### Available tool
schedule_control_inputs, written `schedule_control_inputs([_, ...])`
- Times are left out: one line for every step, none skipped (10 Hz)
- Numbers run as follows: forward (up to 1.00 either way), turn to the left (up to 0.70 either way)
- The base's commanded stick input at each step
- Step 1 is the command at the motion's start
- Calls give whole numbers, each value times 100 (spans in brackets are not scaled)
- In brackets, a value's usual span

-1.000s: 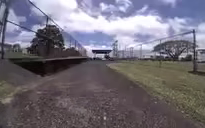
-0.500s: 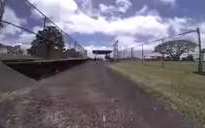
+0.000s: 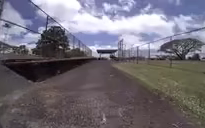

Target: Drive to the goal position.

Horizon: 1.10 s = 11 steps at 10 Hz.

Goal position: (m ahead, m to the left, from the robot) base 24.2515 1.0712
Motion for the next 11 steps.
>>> schedule_control_inputs([70,0])
schedule_control_inputs([70,0])
schedule_control_inputs([70,0])
schedule_control_inputs([70,0])
schedule_control_inputs([70,0])
schedule_control_inputs([70,0])
schedule_control_inputs([70,0])
schedule_control_inputs([70,0])
schedule_control_inputs([70,0])
schedule_control_inputs([70,0])
schedule_control_inputs([70,0])
